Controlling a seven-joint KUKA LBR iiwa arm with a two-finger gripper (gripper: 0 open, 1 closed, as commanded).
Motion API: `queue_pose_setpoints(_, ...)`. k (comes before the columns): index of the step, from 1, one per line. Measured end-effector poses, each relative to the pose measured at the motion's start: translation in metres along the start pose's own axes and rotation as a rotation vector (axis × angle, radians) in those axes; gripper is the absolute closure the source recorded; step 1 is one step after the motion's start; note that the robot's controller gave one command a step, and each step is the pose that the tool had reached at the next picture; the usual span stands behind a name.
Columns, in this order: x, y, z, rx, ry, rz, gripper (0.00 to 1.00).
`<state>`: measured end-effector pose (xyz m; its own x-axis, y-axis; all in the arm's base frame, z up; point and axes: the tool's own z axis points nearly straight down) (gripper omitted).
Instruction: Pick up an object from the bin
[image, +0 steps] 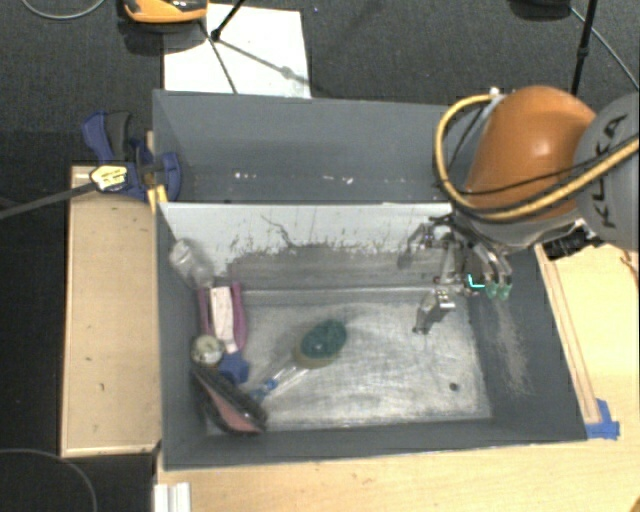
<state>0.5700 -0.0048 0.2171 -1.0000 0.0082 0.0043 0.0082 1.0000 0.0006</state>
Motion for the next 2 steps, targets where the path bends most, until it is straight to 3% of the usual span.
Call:
queue_pose_setpoints(1, 0.052, 0.051, 0.127, 0.001, -0.002, -0.350, 0.00)
queue_pose_setpoints(2, 0.045, 0.098, 0.145, 0.002, -0.013, -0.256, 0.00)
